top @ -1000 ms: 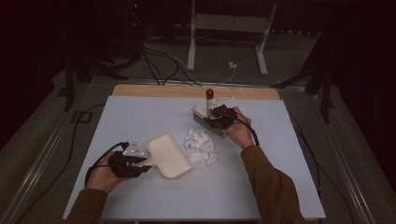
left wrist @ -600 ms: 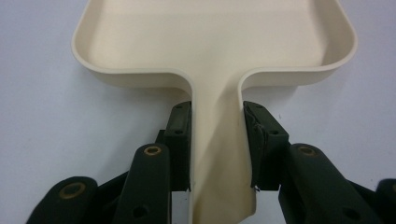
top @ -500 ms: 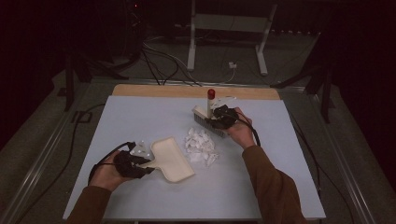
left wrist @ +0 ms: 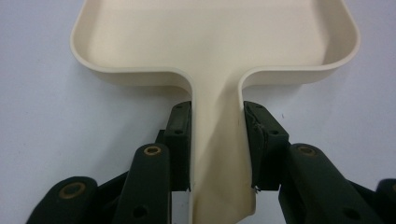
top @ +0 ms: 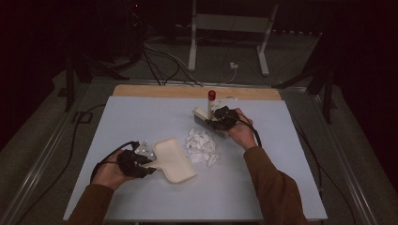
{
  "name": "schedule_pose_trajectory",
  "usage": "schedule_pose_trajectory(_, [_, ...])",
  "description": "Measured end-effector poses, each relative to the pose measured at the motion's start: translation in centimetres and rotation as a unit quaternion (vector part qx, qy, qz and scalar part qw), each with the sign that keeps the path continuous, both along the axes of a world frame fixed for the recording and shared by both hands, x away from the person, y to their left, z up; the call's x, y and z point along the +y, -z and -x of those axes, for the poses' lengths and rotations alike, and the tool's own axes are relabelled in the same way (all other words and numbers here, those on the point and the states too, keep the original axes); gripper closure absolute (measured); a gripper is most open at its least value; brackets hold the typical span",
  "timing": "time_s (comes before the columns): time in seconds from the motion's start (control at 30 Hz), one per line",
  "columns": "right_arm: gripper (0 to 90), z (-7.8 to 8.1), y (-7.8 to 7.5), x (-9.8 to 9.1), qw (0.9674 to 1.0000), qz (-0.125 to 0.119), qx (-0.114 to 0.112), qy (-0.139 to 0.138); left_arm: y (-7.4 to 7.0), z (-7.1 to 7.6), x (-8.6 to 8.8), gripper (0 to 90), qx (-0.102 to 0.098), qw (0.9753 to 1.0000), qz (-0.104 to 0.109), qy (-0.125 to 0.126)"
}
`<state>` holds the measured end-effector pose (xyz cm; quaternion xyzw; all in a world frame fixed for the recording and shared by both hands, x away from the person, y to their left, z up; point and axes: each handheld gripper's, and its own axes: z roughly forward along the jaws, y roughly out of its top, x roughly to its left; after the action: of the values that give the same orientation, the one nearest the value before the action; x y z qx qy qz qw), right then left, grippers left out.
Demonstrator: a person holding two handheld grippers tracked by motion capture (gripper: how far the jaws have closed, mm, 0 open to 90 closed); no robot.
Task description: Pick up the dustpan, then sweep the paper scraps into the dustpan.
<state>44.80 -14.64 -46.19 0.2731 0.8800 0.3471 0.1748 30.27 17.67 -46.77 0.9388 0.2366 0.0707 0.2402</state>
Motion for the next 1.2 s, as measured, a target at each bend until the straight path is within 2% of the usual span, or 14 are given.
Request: schedule_pose_trajectory(1.2, [67.0,1.7,0.2,0.9,0.9983,0.032,-0.017,-0.045,0.3,-0.7,-0.7,66.5,0.003,1.0,-0.005,-0.002])
